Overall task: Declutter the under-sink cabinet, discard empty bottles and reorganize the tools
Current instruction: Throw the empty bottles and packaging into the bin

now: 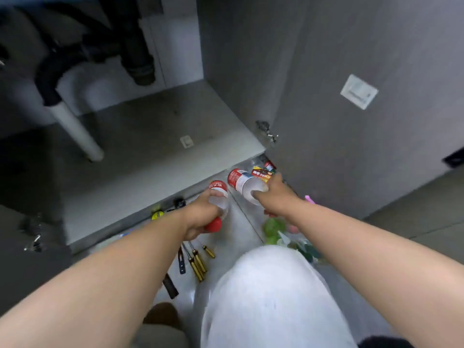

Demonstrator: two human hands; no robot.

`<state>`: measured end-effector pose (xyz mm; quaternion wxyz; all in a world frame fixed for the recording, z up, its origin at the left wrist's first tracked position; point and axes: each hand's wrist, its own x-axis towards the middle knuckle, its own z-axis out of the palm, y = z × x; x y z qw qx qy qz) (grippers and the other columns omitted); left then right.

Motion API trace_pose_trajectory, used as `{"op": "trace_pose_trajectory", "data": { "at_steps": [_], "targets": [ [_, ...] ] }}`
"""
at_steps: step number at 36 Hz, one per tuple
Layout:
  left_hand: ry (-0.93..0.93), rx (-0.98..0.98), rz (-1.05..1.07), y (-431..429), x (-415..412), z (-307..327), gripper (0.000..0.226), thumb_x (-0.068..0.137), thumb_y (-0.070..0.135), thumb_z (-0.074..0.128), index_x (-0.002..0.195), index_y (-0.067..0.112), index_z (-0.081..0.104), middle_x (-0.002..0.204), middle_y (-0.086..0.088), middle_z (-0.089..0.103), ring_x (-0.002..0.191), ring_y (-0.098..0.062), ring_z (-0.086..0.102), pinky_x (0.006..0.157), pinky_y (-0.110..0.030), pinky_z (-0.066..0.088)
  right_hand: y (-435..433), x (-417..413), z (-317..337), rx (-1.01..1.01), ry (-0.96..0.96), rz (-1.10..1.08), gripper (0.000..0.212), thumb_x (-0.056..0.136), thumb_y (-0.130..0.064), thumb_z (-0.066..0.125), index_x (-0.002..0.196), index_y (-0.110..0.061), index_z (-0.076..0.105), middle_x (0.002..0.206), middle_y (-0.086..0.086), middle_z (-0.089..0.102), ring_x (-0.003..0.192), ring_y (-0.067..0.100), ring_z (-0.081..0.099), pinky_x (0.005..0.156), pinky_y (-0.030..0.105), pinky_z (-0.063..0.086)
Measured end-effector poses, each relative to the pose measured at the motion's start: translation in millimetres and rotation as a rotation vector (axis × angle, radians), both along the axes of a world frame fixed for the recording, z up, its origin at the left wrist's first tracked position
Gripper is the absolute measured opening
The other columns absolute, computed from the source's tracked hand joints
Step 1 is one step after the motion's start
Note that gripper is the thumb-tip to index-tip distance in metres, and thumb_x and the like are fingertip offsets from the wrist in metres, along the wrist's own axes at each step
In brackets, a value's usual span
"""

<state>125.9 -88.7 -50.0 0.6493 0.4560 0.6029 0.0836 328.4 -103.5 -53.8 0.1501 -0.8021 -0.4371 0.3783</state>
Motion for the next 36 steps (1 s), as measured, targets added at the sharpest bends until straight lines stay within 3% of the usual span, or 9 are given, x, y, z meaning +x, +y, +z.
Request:
{"op": "trace_pose_trajectory", "data": {
  "at_steps": [4, 7, 12, 15, 18, 21, 27, 31, 36],
  "targets": [
    [0.028, 0.128, -0.058, -16.6, 16.7, 58.5, 0.047, 0.099, 0.003, 0.054, 0.135, 0.033, 0.05, 0.101, -0.009, 0.057, 0.078, -0.019, 0.056, 0.059, -0.025, 0.048, -45.6, 31.6, 68.8, 0.181, -0.141, 0.025, 0.045, 0.089, -0.039, 0.064, 0.118, -0.014, 0.039, 0.112, 0.017, 0.064, 0.084, 0.032, 0.064, 0.06, 0.033, 0.045],
    [0.083, 0.229, -0.18, -34.3, 33.7, 97.4, 0.047, 0.098, 0.007, 0.06, 0.135, 0.035, 0.047, 0.109, -0.007, 0.059, 0.084, -0.02, 0.063, 0.059, -0.024, 0.053, -85.0, 60.8, 115.9, 0.306, -0.257, 0.014, 0.043, 0.088, -0.04, 0.066, 0.12, -0.015, 0.05, 0.118, 0.014, 0.06, 0.091, 0.027, 0.053, 0.073, 0.03, 0.037],
    [0.157, 0.452, -0.415, -68.1, 74.9, 151.3, 0.013, 0.095, 0.012, 0.067, 0.093, 0.023, 0.06, 0.09, -0.011, 0.066, 0.068, -0.022, 0.065, 0.048, -0.019, 0.05, -165.7, 107.4, 183.6, 0.461, -0.363, -0.07, 0.038, 0.083, -0.042, 0.072, 0.116, -0.025, 0.061, 0.112, 0.002, 0.062, 0.101, 0.021, 0.058, 0.083, 0.03, 0.043],
    [0.129, 0.515, -0.483, -95.8, 106.9, 173.5, 0.014, 0.094, 0.02, 0.069, 0.106, 0.013, 0.067, 0.086, -0.014, 0.069, 0.063, -0.024, 0.06, 0.062, -0.032, 0.048, -220.5, 131.4, 213.0, 0.515, -0.383, -0.126, 0.033, 0.081, -0.04, 0.074, 0.108, -0.029, 0.06, 0.096, -0.005, 0.064, 0.089, 0.017, 0.059, 0.07, 0.028, 0.044],
    [0.126, 0.602, -0.538, -132.7, 140.2, 186.5, 0.024, 0.089, 0.033, 0.072, 0.102, 0.013, 0.069, 0.064, -0.007, 0.068, 0.04, -0.018, 0.054, 0.049, -0.024, 0.043, -277.5, 153.4, 230.0, 0.52, -0.401, -0.196, 0.033, 0.078, -0.037, 0.077, 0.104, -0.029, 0.056, 0.083, -0.013, 0.057, 0.074, 0.001, 0.053, 0.056, 0.02, 0.037],
    [0.123, 0.694, -0.559, -173.2, 168.4, 187.3, 0.031, 0.081, 0.042, 0.075, 0.093, 0.016, 0.064, 0.076, -0.008, 0.073, 0.057, -0.023, 0.07, 0.051, -0.027, 0.053, -329.6, 174.7, 237.0, 0.439, -0.416, -0.237, 0.037, 0.076, -0.036, 0.08, 0.101, -0.029, 0.054, 0.083, -0.015, 0.054, 0.071, 0.0, 0.051, 0.056, 0.02, 0.036],
    [-0.004, 0.734, -0.583, -234.6, 193.1, 153.4, 0.039, 0.067, 0.057, 0.074, 0.079, 0.02, 0.065, 0.068, 0.007, 0.066, 0.062, -0.014, 0.06, 0.072, -0.034, 0.05, -404.7, 203.9, 236.3, 0.15, -0.422, -0.275, 0.027, 0.073, -0.036, 0.079, 0.09, -0.025, 0.062, 0.085, -0.007, 0.065, 0.068, 0.015, 0.058, 0.062, 0.027, 0.048],
    [-0.076, 0.797, -0.586, -246.3, 195.2, 130.4, 0.035, 0.076, 0.052, 0.077, 0.078, 0.019, 0.067, 0.057, 0.012, 0.056, 0.058, -0.011, 0.049, 0.056, -0.028, 0.039, -434.9, 208.2, 209.0, -0.037, -0.347, -0.267, 0.011, 0.081, -0.023, 0.067, 0.089, -0.016, 0.066, 0.084, 0.008, 0.07, 0.057, 0.022, 0.064, 0.058, 0.034, 0.058],
    [-0.17, 0.878, -0.675, -249.5, 202.2, 123.1, 0.027, 0.081, 0.054, 0.076, 0.077, 0.03, 0.064, 0.064, 0.024, 0.063, 0.056, 0.005, 0.053, 0.058, -0.025, 0.039, -456.0, 196.4, 145.3, -0.116, -0.227, -0.307, 0.008, 0.084, -0.013, 0.064, 0.092, -0.012, 0.066, 0.086, 0.014, 0.074, 0.061, 0.023, 0.075, 0.058, 0.032, 0.062]
  ]
}}
